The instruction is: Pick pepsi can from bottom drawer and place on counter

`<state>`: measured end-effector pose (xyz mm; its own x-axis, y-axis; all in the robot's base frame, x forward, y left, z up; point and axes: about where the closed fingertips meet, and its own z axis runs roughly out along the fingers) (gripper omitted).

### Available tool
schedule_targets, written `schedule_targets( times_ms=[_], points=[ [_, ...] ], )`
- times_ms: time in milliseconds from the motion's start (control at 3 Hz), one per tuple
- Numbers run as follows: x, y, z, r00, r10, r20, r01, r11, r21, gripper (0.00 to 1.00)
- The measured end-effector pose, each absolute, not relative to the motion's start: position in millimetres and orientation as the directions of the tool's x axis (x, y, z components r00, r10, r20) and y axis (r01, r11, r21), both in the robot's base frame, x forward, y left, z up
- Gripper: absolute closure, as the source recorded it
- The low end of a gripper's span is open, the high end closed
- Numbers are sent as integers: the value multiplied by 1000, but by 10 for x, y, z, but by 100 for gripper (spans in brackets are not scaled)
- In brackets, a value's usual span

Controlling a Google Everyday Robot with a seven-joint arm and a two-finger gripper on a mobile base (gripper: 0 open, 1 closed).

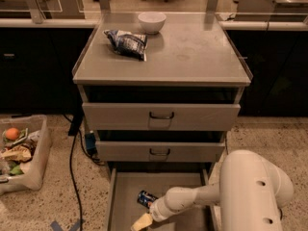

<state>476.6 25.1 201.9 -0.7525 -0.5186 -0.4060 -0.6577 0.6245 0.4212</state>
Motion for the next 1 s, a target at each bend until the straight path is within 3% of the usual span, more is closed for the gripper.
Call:
schedule_targets(
  times_ms=[333,1000],
  points=[
    [4866,253,1951,-729,-538,-423,-679,649,343,0],
    [5022,301,1972,-719,-511,-471,-679,662,317,0]
  ],
)
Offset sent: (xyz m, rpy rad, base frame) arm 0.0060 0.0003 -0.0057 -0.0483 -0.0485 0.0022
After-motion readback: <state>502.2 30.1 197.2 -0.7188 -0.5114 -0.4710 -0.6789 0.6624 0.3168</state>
